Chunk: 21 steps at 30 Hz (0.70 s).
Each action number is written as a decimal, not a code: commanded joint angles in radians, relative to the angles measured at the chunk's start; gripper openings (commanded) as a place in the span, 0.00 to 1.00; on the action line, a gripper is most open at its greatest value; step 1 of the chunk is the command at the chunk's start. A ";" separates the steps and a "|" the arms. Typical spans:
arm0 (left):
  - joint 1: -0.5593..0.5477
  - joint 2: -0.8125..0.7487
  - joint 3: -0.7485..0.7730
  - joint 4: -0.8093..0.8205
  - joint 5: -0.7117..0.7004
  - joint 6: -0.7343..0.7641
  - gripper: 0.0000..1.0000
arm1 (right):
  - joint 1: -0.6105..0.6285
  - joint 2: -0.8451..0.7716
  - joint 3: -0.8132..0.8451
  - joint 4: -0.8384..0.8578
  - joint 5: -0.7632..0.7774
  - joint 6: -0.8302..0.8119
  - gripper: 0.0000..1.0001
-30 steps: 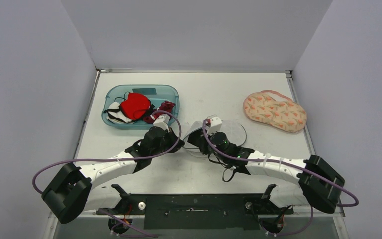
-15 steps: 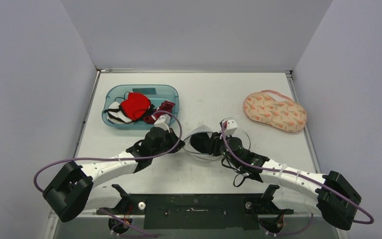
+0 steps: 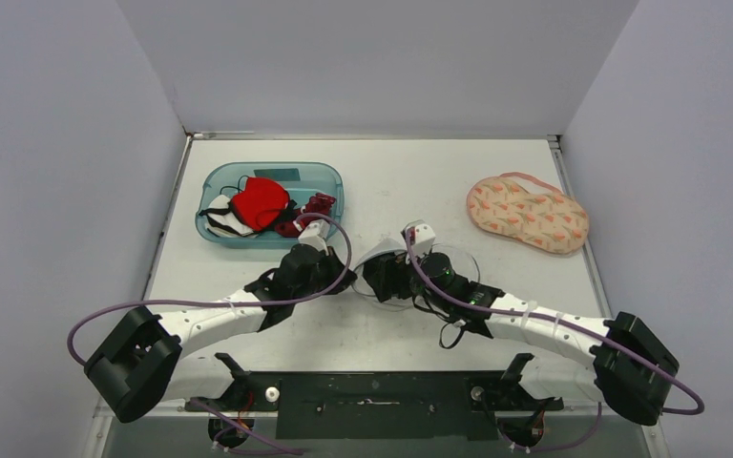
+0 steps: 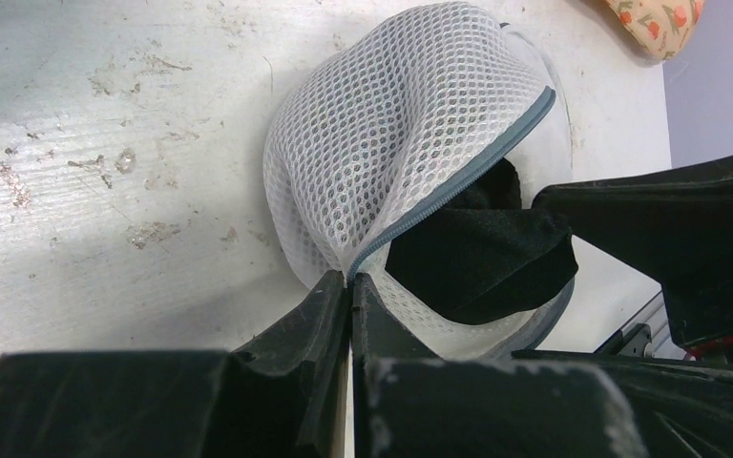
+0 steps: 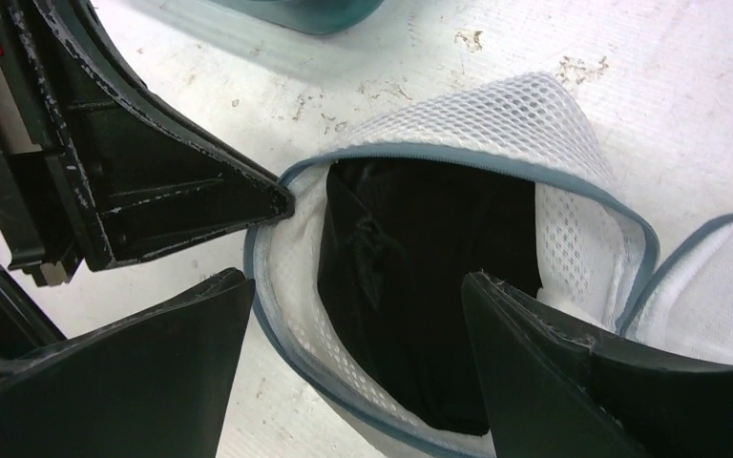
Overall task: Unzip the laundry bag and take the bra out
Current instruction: Pick up the bra from the laundry bag.
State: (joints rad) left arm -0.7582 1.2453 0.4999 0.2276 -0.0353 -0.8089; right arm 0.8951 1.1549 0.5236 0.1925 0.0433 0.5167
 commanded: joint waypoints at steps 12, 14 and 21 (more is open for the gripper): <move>-0.016 0.005 0.022 0.047 0.005 0.005 0.00 | 0.001 0.180 0.154 -0.098 -0.001 -0.143 0.52; -0.016 0.006 0.022 0.048 0.005 0.007 0.00 | 0.001 0.183 0.152 -0.093 0.002 -0.139 0.40; -0.016 0.006 0.025 0.040 -0.001 0.012 0.00 | -0.004 0.106 0.122 -0.040 -0.036 -0.113 0.16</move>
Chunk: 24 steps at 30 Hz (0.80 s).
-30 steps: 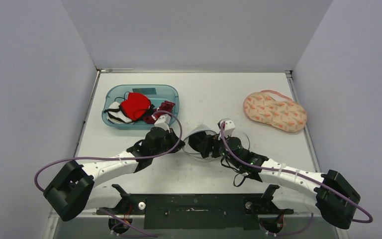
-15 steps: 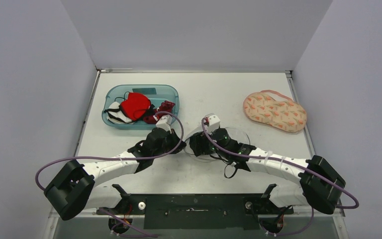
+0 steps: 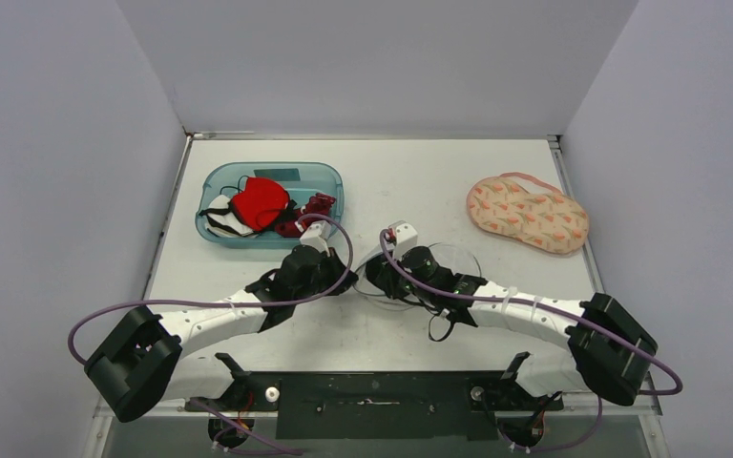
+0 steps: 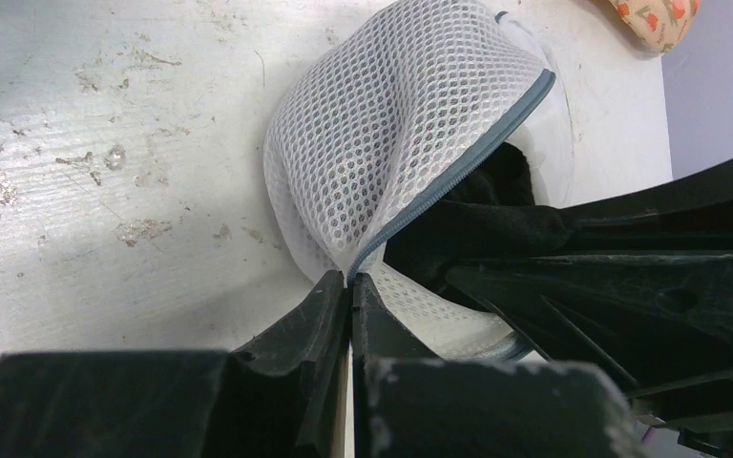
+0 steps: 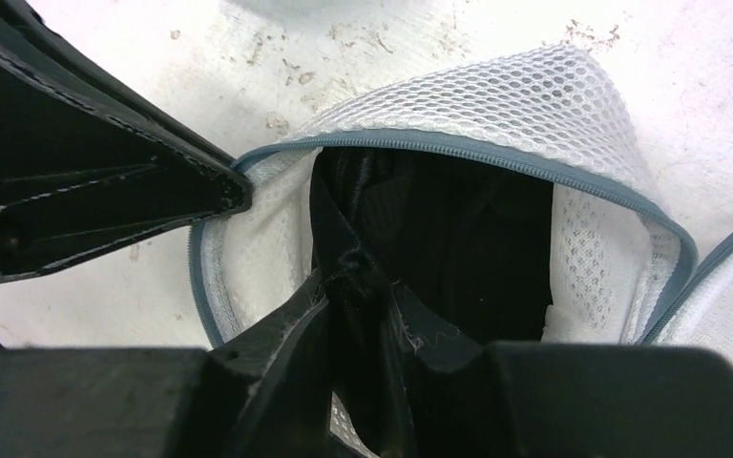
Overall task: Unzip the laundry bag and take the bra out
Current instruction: Pick up the bra from the laundry bag.
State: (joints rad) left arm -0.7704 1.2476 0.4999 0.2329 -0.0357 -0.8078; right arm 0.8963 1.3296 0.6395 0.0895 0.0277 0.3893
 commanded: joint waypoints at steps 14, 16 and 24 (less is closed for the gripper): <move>-0.003 -0.005 0.033 0.016 -0.027 0.013 0.00 | -0.115 -0.272 -0.031 0.087 -0.283 0.119 0.05; -0.003 -0.004 0.039 0.016 -0.029 0.009 0.00 | -0.142 -0.288 -0.026 0.080 -0.339 0.122 0.05; -0.001 0.005 0.083 0.013 -0.037 -0.010 0.00 | -0.191 -0.289 0.030 -0.030 -0.525 0.042 0.05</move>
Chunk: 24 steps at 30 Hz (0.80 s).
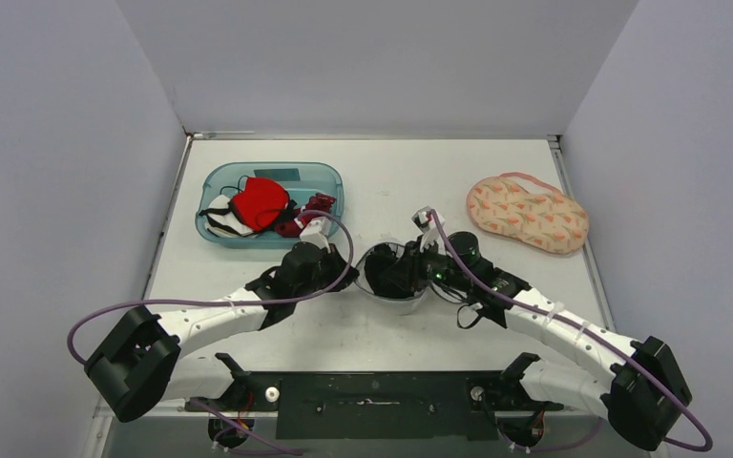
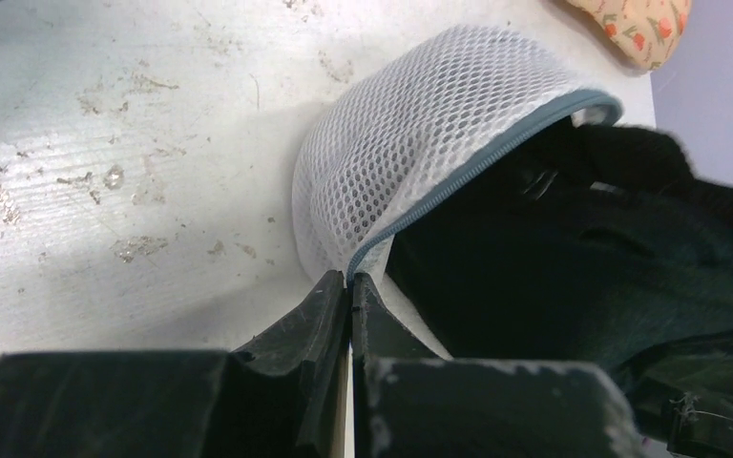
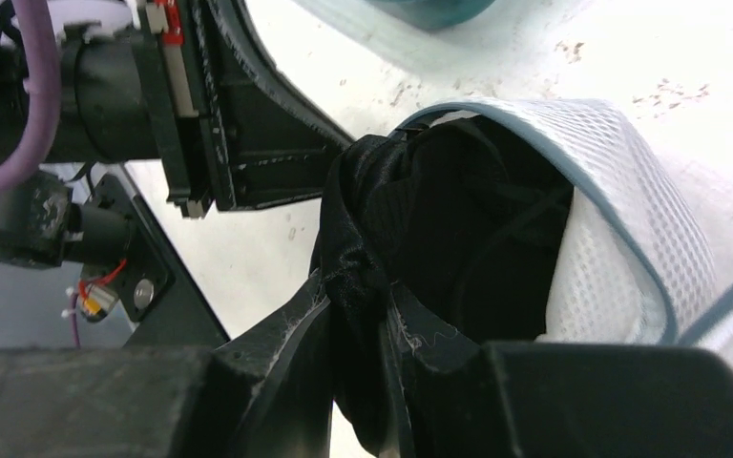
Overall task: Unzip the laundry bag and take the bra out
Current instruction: Pick up the bra from the laundry bag.
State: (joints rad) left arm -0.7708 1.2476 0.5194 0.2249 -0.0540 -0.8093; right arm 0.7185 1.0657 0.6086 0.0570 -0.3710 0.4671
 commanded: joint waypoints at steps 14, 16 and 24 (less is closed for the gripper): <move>-0.002 0.028 0.087 0.036 -0.021 -0.018 0.00 | -0.162 -0.112 0.012 0.240 -0.271 0.184 0.05; -0.002 0.015 0.085 0.034 -0.026 -0.019 0.00 | -0.191 -0.134 -0.005 0.270 -0.260 0.215 0.05; -0.002 -0.043 0.078 0.008 -0.063 -0.012 0.00 | -0.244 -0.180 0.004 0.228 -0.234 0.194 0.05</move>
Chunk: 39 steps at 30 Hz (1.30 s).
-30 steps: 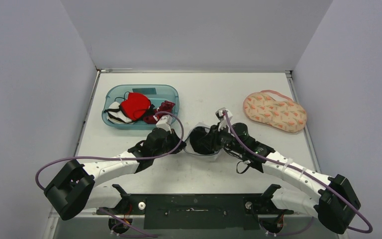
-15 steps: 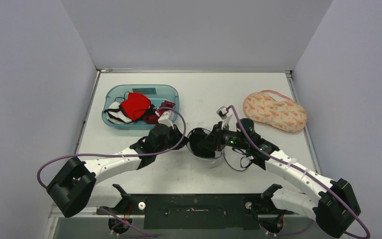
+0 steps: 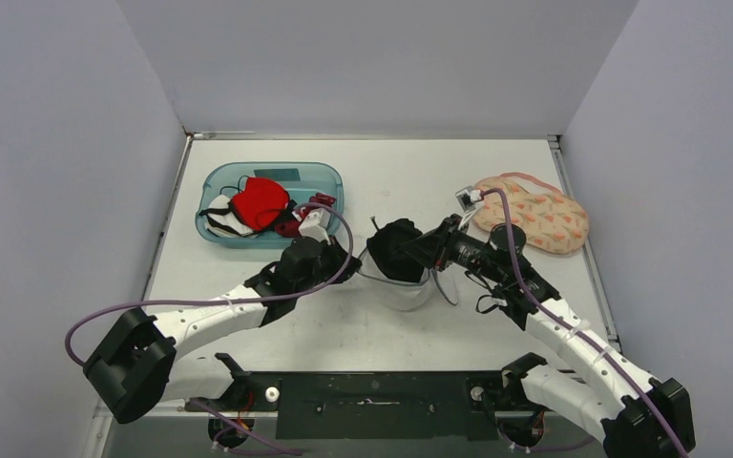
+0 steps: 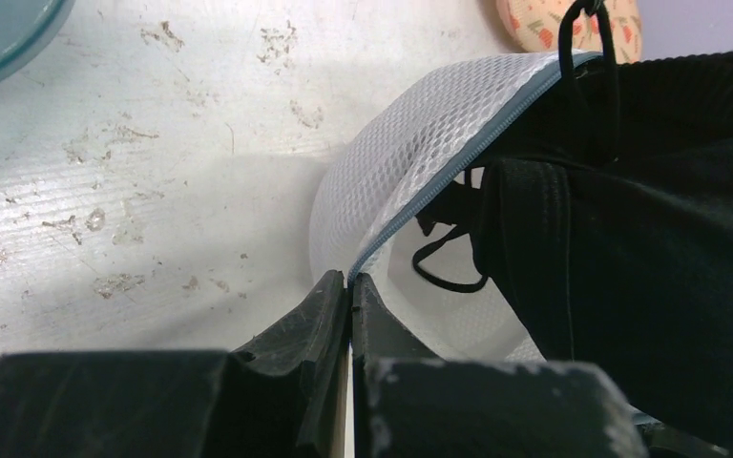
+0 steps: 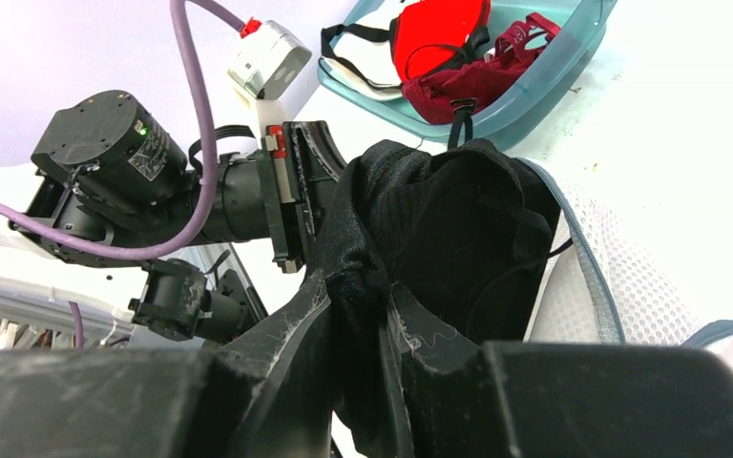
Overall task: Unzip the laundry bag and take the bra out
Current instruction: Pick up the bra from the laundry bag.
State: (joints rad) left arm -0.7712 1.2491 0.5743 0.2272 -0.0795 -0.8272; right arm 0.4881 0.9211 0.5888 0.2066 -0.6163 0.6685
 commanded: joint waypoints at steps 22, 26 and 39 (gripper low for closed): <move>0.000 -0.044 0.072 -0.028 -0.064 0.031 0.00 | -0.028 -0.013 0.057 0.029 0.037 -0.047 0.05; 0.000 -0.028 0.053 -0.017 -0.072 0.028 0.00 | 0.042 -0.038 0.123 -0.151 0.201 -0.183 0.05; 0.002 -0.145 0.001 -0.171 -0.097 0.016 0.32 | 0.428 0.066 0.123 -0.268 0.815 -0.349 0.05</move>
State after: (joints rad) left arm -0.7708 1.1751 0.5709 0.1017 -0.1589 -0.8139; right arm 0.7811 0.9501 0.6971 -0.0345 -0.1387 0.4046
